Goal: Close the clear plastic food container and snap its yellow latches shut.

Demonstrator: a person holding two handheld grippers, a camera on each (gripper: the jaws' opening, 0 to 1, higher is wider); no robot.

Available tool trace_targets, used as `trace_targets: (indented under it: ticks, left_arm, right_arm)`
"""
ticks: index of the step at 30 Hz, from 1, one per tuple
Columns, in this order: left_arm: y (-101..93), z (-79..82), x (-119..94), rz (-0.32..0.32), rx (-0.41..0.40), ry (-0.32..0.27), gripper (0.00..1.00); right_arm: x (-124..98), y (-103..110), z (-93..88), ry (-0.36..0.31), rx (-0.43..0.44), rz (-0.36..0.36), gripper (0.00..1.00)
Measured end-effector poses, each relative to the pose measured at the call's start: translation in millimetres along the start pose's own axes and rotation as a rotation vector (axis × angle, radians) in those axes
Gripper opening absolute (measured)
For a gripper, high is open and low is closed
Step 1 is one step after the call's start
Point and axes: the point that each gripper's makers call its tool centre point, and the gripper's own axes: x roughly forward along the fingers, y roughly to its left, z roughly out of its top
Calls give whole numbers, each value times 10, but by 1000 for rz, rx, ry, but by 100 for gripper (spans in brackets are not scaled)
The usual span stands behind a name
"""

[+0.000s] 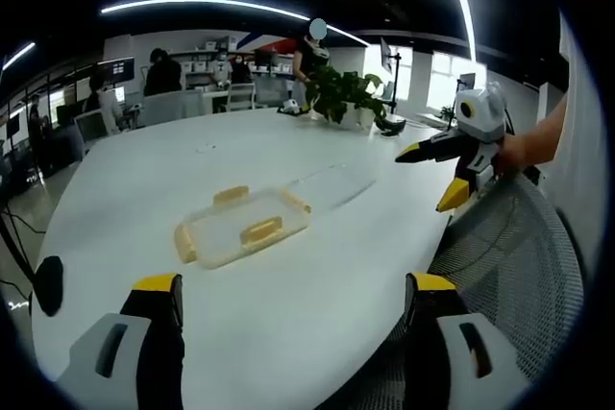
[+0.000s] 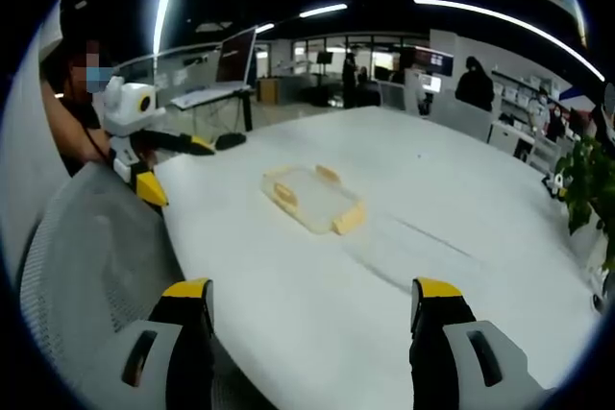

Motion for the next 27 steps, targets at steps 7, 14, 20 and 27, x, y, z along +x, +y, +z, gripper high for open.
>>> trace_targets:
  ticks: [7,14,20,27]
  left_arm:
    - [-13,5,-4,-5,3,-2,97]
    - [-23,8,0,-8,7,-3,97]
    - [-38,-15,7,-15,15,9,96]
    - [-37,-21,7,-18,9,9,96]
  right_arm:
    - [-1,1,-12,3,-1,-3,85]
    - [-6,-3,-9,-2,-2,-4,85]
    - [2,12,-10,2,-4,1,84]
    - [1,21,-9,3,-12,0,84]
